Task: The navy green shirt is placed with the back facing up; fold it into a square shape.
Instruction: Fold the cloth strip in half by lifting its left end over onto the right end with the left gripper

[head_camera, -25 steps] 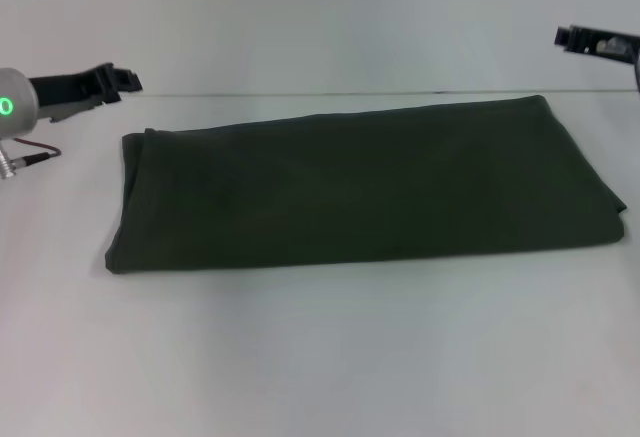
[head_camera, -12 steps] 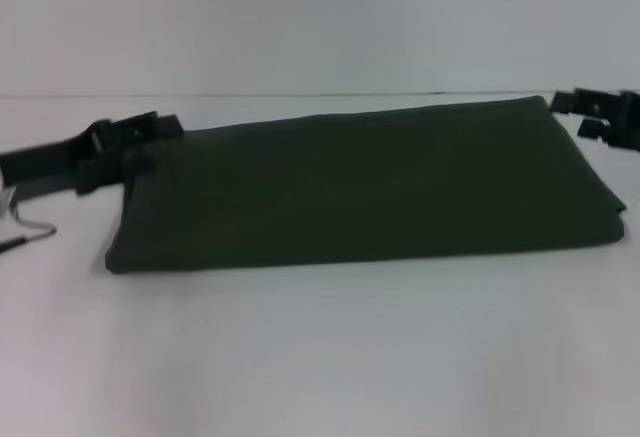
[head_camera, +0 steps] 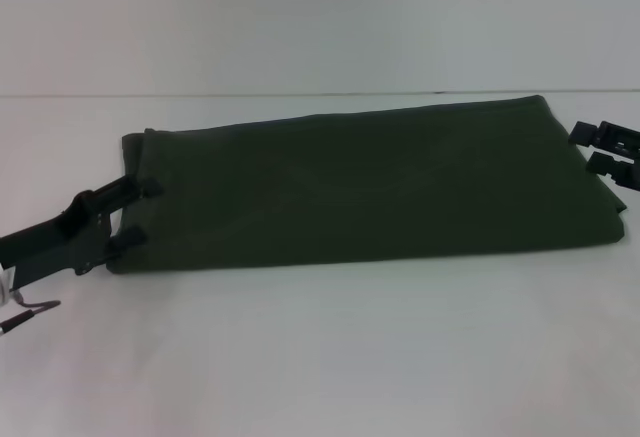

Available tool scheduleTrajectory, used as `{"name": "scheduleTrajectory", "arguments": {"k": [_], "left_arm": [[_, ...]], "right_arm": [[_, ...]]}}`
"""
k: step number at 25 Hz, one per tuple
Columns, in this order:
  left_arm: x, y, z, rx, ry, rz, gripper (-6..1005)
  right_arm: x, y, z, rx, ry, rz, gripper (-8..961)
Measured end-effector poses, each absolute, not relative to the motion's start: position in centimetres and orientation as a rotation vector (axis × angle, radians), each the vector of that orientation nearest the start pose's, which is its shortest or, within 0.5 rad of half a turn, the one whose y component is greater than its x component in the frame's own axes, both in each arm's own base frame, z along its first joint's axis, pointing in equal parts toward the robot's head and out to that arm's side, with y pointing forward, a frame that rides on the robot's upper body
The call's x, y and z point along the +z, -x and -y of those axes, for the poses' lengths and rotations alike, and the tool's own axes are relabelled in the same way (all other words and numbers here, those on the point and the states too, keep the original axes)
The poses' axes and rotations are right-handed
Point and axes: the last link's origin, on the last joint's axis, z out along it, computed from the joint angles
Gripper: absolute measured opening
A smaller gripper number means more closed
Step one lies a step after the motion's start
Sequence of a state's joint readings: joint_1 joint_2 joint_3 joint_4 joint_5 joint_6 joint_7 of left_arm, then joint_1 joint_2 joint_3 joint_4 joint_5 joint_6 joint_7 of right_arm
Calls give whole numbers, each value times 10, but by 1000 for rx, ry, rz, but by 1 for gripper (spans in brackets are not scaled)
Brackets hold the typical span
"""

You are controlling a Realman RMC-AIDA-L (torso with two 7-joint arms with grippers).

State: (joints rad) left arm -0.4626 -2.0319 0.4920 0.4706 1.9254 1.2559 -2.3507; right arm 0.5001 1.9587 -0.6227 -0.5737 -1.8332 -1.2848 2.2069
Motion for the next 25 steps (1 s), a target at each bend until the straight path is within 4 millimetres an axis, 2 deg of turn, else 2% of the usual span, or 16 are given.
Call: {"name": "scheduleTrajectory", "arguments": {"k": [4,7,11,25], "left_arm": [[27,344,-327,1278,-1930,-2511,930],[34,357,-316,1216,-1843,-2590,928],[38,369,-304,1223,-1735,-2666,926],[23,370,-308,1212,-1592,-2756,916]], "right_arm": [[65,-315,-366,978,1923,-1716,795],[64,-316,-366,979,1922,-1720,795],[61,-317,-363,978,1912,-1729,794],[66,-324,-362,978,1882,-1718,794]]}}
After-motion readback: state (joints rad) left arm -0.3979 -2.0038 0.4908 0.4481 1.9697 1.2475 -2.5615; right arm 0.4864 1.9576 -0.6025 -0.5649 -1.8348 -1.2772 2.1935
